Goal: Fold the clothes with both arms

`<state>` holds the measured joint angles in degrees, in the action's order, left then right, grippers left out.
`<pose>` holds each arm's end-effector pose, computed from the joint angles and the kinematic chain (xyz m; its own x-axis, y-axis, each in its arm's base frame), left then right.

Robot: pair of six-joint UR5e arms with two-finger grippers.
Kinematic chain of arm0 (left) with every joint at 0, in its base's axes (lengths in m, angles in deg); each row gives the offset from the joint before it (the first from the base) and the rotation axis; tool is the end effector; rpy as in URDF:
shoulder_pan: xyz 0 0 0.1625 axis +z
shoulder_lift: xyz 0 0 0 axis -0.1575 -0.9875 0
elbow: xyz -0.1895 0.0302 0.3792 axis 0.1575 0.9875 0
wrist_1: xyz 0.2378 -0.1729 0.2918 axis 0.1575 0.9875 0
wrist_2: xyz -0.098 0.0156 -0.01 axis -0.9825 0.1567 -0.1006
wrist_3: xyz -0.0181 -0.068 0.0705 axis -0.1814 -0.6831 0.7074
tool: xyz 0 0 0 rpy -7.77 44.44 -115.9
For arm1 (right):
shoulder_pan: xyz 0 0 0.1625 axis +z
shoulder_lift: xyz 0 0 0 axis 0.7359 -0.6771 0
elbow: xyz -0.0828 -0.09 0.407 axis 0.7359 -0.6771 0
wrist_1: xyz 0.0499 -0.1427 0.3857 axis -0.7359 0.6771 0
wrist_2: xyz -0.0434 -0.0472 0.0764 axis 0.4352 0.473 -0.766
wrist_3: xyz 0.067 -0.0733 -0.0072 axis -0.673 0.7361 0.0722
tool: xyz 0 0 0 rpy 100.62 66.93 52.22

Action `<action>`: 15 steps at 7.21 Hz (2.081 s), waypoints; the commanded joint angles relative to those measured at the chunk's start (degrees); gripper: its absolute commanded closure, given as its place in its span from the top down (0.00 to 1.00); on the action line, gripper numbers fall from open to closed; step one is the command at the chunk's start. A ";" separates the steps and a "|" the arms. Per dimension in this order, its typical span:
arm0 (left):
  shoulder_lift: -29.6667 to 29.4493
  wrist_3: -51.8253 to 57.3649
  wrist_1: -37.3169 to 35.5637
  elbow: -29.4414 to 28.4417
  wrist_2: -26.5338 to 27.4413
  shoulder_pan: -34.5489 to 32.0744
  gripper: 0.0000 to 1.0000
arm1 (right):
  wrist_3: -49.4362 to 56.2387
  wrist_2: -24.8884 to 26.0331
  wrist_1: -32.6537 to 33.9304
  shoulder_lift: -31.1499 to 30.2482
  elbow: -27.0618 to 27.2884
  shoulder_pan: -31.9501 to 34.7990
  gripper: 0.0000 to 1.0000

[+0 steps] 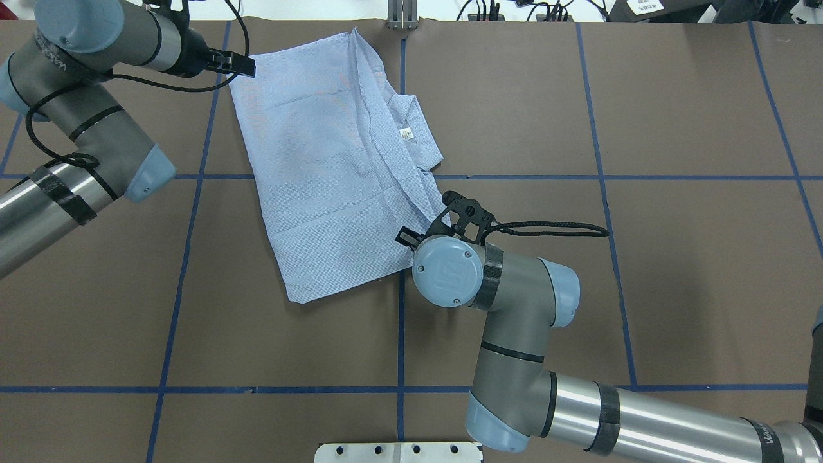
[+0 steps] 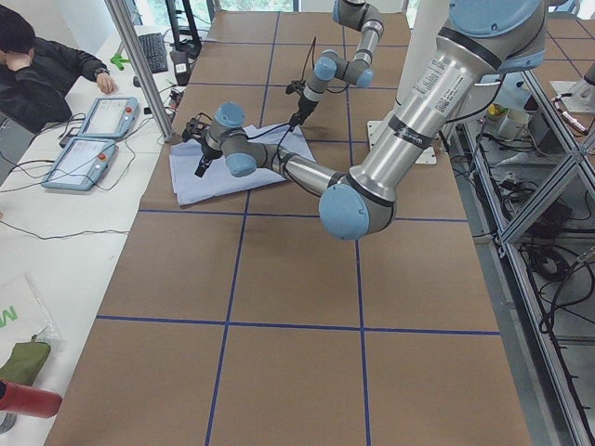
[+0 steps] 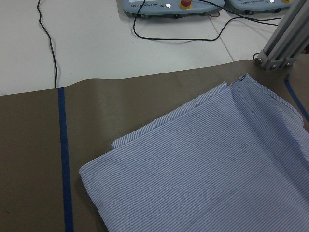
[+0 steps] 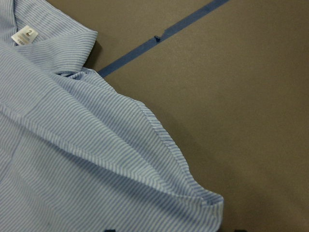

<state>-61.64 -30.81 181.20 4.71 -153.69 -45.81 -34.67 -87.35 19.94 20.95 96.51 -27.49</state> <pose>0.3455 -0.6683 0.3453 0.6201 0.2467 -0.7447 0.2635 0.8286 0.4939 -0.6159 -0.3815 0.2506 0.4709 0.4873 0.7353 -0.6165 0.7780 -0.1207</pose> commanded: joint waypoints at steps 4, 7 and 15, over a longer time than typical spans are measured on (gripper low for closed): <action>0.09 0.00 0.01 -0.09 -0.09 0.02 1.00 | -0.10 1.98 -0.51 0.74 -2.01 -0.21 0.57; 0.09 0.00 -0.08 -0.09 -0.09 0.02 1.00 | -1.50 3.20 -0.77 1.09 -2.37 -0.38 0.00; 4.80 -4.09 -0.08 7.78 -1.57 0.72 1.00 | -1.50 3.38 -0.77 2.23 -1.49 -0.38 0.00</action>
<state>-59.57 -31.98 181.10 8.35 -154.19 -45.47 -36.18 -84.00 19.19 23.13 94.87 -27.87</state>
